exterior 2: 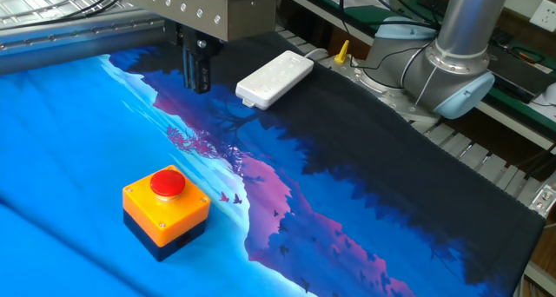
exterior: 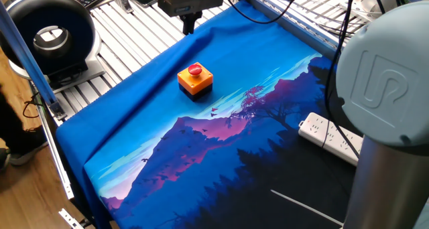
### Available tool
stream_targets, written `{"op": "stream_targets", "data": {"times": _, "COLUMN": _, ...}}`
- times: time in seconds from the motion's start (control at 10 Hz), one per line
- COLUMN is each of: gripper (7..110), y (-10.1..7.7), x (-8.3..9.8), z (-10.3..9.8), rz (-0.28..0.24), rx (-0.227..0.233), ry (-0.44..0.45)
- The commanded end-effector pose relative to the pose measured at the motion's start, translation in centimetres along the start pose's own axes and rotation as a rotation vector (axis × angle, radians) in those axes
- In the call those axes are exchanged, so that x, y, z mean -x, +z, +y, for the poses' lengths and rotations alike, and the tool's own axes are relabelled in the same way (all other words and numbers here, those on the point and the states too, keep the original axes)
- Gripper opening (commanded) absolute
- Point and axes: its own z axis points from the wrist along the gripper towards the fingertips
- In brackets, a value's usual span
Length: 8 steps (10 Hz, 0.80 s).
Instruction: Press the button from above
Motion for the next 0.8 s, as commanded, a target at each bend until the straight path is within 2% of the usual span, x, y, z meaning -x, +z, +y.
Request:
{"op": "stream_targets", "data": {"times": 0.0, "gripper": 7, "y": -0.13, "x": -0.18, "z": 0.15, "rz": 0.012, "rx": 0.005, "ry": 0.001}}
{"op": "stream_targets", "data": {"times": 0.7, "gripper": 7, "y": -0.04, "x": -0.26, "z": -0.17, "rz": 0.021, "rx": -0.004, "ry": 0.012}}
